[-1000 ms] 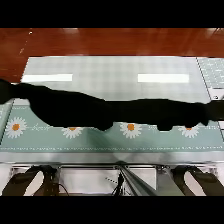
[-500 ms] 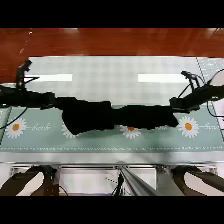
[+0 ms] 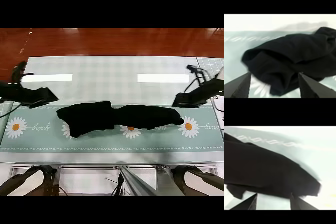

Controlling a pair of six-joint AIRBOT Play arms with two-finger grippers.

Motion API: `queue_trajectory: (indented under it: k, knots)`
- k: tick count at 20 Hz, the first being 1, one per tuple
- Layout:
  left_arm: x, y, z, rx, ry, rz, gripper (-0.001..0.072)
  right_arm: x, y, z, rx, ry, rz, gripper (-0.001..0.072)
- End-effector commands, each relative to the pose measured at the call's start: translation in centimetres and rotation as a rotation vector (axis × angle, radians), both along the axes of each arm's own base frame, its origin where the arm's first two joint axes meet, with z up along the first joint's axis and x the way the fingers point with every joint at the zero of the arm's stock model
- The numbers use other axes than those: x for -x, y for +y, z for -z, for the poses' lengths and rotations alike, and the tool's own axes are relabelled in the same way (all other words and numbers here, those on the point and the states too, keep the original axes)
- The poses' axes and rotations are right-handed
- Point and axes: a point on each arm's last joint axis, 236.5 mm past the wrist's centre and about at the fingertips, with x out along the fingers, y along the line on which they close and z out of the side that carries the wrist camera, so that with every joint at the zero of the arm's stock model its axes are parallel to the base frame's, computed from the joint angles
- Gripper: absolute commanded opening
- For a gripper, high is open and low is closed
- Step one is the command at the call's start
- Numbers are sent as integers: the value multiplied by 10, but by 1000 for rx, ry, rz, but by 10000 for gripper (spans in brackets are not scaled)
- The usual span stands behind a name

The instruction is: Fold the shirts.

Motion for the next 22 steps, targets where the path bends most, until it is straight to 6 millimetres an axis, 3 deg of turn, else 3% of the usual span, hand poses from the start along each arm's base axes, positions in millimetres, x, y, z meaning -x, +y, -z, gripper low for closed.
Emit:
queue_trajectory:
  k: [1, 3, 4, 5, 8, 12, 18, 21, 22]
  knots:
    - [29, 21, -2, 3, 81, -42, 701, 18, -29, -19, 13, -32, 70, 504]
    - [54, 12, 14, 23, 129, -41, 701, 29, -28, -12, -74, -55, 139, 505]
    - [69, 5, 26, 39, 162, -39, 701, 33, -19, -7, -150, -76, 171, 510]
    - [83, -2, 37, 57, 193, -34, 701, 34, -9, -4, -226, -94, 199, 567]
    - [113, -24, 62, 135, 255, 3, 702, 44, 24, 12, -403, -95, 211, 570]
    - [110, -36, 80, 187, 219, -23, 704, 44, 45, 24, -512, -113, 250, 570]
    - [120, -70, 106, 166, 276, 141, 704, 42, 45, 25, -510, -127, 257, 570]
    - [112, -94, 123, 152, 265, 171, 694, 43, 45, 25, -513, -123, 255, 570]
    - [109, -99, 129, 141, 271, 157, 659, 44, 46, 25, -514, -119, 252, 570]
